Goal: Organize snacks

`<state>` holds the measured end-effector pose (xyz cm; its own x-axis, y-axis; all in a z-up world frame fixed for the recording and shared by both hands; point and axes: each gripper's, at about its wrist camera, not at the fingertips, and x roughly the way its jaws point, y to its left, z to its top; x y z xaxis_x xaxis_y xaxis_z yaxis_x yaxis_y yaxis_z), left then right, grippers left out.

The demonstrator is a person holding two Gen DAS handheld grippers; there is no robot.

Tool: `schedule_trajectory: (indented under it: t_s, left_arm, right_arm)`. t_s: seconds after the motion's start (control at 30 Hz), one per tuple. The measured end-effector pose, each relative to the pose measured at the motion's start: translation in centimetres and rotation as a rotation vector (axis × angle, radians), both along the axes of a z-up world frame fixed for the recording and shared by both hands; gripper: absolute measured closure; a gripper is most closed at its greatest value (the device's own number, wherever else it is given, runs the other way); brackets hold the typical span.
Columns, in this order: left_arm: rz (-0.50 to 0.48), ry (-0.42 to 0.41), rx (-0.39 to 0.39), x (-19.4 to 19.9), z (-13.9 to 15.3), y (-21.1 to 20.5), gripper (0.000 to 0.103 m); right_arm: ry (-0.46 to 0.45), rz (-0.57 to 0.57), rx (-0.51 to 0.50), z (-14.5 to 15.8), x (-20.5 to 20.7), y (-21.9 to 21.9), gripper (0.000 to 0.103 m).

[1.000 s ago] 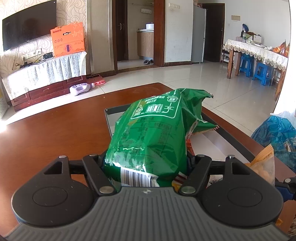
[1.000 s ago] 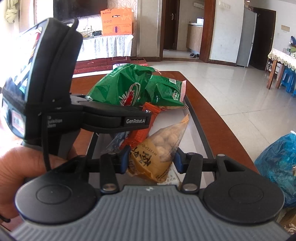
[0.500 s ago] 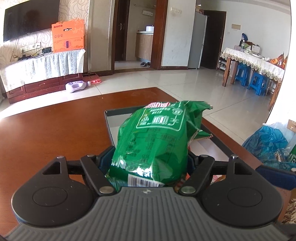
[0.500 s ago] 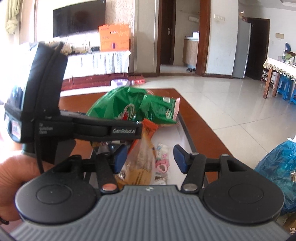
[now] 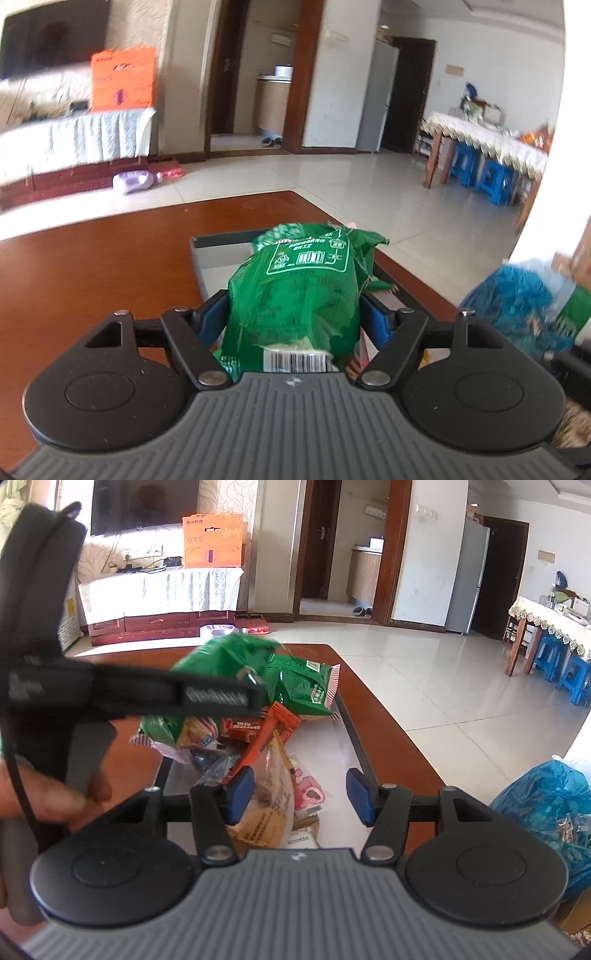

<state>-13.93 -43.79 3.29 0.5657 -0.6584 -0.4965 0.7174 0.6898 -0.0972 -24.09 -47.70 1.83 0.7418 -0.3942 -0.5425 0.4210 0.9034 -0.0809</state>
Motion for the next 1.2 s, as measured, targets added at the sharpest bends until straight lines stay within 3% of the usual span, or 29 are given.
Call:
schedule_trajectory:
  t_s: [0.13,0.47,0.53,0.63,0.77,0.97,1.2]
  left_arm:
    - [-0.026,-0.051,0.052,-1.2,-0.6,-1.4,0.025]
    - [-0.013,-0.038,0.011,-1.3,1.0,-0.4,0.024]
    - [-0.012,-0.038,0.005,-1.6,1.3,-0.1,0.024]
    - [-0.018,-0.037,0.007,-1.8,1.3,0.1,0.024]
    - [-0.030,-0.019,0.008,-1.7,1.1,0.0,0.024]
    - [-0.063,0.015,0.022,-1.4,0.0,-0.3,0.024]
    - [-0.051,0.004,-0.021,-1.5,1.5,0.6,0.021]
  right_arm:
    - [-0.009,0.009,0.011,-0.1,0.0,-0.1,0.045]
    - [-0.098,-0.005,0.010,1.0,-1.2,-0.3,0.045]
    - [-0.091,-0.010,0.000,0.9,-1.1,-0.2,0.045]
    - [-0.006,-0.002,0.003,-0.3,0.2,-0.2,0.045]
    - [0.004,0.010,-0.015,-0.5,0.7,0.3,0.041]
    - [-0.005,0.012,0.002,-0.4,0.8,0.2,0.040]
    - [-0.051,0.000,0.010,-0.1,-0.4,0.2,0.040]
